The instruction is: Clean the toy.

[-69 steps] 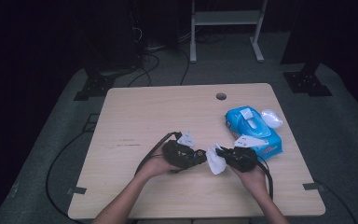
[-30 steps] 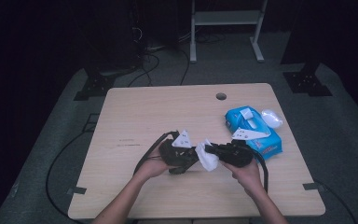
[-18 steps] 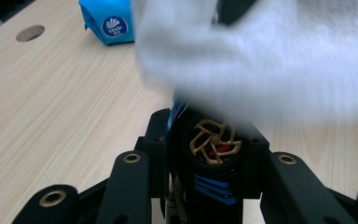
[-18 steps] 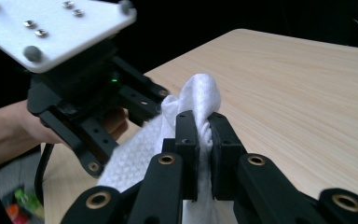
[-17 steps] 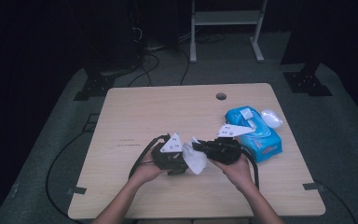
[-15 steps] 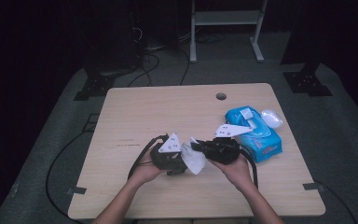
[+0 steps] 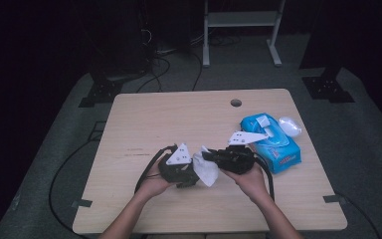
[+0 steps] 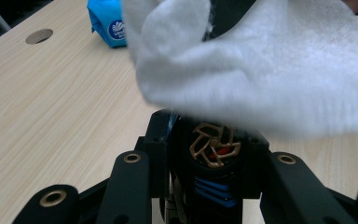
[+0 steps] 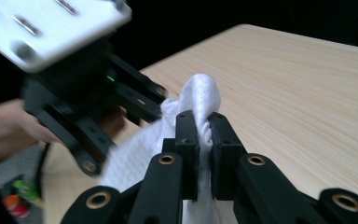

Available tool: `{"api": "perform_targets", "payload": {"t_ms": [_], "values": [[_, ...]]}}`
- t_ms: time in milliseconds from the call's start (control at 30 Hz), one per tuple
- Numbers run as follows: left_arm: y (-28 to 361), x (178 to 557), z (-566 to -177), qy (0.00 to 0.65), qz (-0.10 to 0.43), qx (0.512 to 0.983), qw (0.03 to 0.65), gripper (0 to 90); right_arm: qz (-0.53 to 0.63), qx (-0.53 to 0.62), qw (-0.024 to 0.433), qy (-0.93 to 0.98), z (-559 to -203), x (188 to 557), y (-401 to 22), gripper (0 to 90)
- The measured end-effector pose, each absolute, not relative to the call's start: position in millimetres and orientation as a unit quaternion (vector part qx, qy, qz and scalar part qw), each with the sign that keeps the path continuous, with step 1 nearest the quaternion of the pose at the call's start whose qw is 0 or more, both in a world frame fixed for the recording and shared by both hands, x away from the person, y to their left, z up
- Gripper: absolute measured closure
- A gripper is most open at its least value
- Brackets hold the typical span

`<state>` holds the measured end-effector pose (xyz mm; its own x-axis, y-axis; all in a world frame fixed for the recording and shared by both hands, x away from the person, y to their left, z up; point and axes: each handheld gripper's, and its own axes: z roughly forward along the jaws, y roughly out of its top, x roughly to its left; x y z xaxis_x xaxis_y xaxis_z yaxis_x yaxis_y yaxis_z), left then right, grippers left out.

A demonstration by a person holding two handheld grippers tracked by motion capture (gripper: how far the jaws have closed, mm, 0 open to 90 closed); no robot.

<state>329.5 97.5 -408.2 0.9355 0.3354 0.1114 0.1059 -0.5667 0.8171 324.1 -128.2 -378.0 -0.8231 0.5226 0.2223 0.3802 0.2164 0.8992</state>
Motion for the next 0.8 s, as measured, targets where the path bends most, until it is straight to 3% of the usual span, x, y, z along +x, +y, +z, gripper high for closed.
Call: {"api": "perform_targets", "payload": {"t_ms": [367,633,800], "values": [[100,330,-408,0.127,0.128,0.874,0.450,64.4,0.536,0.333,0.059,0.774,-402,334,-148,83.0],[96,328,-407,0.127,0.129,0.872,0.456,64.5,0.570,0.313,0.049,0.758,-390,328,-144,83.1],[100,328,-405,0.128,0.129,0.869,0.461,64.6,0.557,0.332,0.054,0.759,-401,332,-151,83.0]]}}
